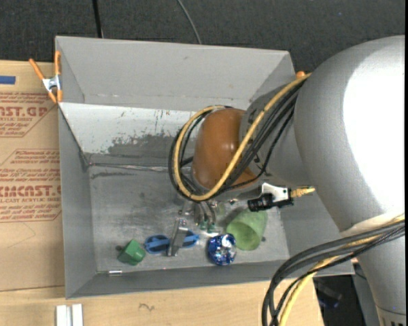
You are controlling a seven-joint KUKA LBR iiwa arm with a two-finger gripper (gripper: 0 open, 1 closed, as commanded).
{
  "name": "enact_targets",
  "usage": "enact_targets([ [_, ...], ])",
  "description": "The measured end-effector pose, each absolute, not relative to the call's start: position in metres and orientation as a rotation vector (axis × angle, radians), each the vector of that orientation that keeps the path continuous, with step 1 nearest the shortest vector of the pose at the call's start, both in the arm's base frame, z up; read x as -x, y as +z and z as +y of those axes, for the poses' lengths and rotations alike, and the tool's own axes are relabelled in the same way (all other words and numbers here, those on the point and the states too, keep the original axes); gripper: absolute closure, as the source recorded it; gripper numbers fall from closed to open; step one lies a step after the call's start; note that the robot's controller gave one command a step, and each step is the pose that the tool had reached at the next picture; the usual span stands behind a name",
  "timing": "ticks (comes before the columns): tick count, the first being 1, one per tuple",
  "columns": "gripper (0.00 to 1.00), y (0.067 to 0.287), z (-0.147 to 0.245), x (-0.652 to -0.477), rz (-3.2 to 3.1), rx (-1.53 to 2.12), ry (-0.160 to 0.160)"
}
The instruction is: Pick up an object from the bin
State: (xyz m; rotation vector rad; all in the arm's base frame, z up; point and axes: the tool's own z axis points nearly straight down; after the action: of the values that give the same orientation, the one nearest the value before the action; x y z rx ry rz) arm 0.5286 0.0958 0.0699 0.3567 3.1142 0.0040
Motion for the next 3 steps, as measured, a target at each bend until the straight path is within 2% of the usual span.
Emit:
enact_targets([
  [1,0.0,0.0725,0.0932,-0.4881,3.108,-0.358,0.005],
  [3,0.0,0.0741,0.094,-0.4913,3.116,-0.36,0.003],
])
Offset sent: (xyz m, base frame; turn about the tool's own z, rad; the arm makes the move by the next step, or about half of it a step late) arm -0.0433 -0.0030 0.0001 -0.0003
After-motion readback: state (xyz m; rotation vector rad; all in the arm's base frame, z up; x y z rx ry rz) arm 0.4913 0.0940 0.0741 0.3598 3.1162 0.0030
